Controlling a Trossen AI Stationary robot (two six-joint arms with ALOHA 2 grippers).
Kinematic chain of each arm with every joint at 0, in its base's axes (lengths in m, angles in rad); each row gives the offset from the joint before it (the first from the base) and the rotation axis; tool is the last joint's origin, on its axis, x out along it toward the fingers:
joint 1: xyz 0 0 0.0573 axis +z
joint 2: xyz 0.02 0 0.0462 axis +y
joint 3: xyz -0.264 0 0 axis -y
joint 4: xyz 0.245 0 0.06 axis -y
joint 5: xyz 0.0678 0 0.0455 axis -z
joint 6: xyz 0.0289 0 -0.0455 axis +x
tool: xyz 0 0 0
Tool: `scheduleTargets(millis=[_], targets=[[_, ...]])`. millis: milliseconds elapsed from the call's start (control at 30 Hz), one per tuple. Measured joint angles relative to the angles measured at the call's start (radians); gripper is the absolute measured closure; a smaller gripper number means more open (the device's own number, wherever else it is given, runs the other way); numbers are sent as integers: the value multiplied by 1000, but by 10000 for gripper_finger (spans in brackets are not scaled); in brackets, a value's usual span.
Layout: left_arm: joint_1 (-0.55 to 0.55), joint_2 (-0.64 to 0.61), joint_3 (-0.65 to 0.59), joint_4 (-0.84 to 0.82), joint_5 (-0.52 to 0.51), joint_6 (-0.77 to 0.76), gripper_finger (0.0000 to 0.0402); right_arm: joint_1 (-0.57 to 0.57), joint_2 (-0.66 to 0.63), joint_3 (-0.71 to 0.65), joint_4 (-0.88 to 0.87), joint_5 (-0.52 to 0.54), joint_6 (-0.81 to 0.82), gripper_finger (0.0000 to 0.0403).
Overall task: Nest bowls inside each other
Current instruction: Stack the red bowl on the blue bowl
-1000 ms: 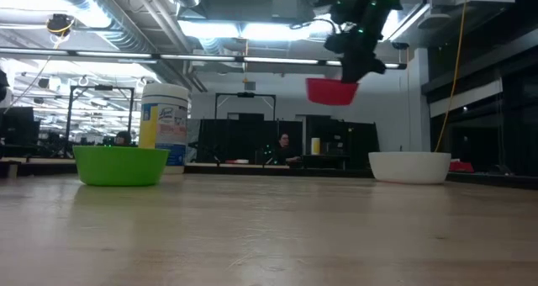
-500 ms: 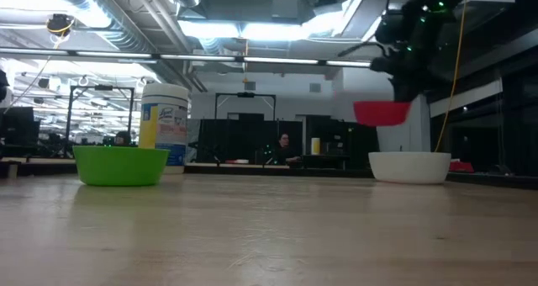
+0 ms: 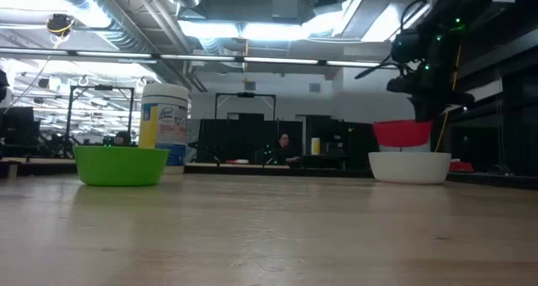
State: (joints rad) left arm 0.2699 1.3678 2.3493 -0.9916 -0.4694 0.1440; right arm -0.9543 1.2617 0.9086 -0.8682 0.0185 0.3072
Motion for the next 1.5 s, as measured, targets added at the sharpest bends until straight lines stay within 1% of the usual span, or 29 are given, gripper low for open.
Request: scheduleTargets(millis=[167,467,733,1233,1400,1500], targets=[[0,0,0,0,0,-2,245,-34,0,-23,-4,0,-17,401],[0,0,0,0,0,-3,245,-34,0,-23,8,7,3,401],[0,0,0,0,19,-1,245,-28,0,-23,-9,3,91,401],[0,0,0,1,19,22,245,40,-16,-22,-16,-11,268,401],[0,0,0,1,21,45,245,32,-45,-22,-24,44,307,401],[0,0,0,1,21,46,245,20,-57,-21,-80,66,301,401]])
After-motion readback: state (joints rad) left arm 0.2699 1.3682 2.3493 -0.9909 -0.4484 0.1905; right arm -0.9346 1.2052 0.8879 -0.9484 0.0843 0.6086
